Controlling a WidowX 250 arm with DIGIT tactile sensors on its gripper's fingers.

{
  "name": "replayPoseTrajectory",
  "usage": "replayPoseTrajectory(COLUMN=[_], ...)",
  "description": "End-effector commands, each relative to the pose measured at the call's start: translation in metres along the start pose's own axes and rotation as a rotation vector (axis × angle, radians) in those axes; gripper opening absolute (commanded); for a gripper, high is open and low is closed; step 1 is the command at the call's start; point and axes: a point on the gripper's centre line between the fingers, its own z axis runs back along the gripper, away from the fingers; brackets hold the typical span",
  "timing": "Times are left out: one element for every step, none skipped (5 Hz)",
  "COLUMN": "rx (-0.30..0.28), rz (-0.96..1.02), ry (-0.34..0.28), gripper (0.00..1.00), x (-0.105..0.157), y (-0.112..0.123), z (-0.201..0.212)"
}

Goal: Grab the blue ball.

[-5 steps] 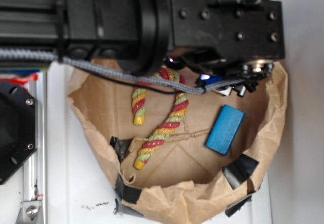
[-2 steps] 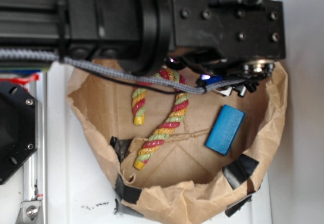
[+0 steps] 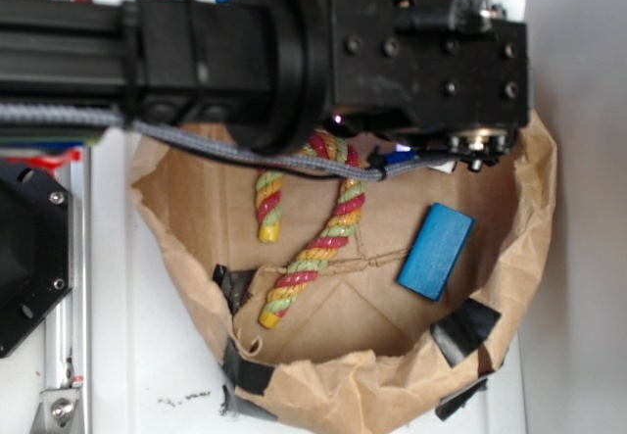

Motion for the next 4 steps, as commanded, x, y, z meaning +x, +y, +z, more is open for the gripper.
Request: replayPoseTrajectory(rx=[-0.115, -0.115, -0.091, -0.086], rz=[0.064, 0.058, 0.057, 0.078], ry=[-0.052, -0.050, -0.056, -0.063], gripper=[1.00, 1.00, 1.00, 1.00], x=[0.006, 0.009, 0.011, 0.013], y=[0.006, 0.013, 0.015, 0.015], z=[0.000, -0.007, -0.018, -0.024])
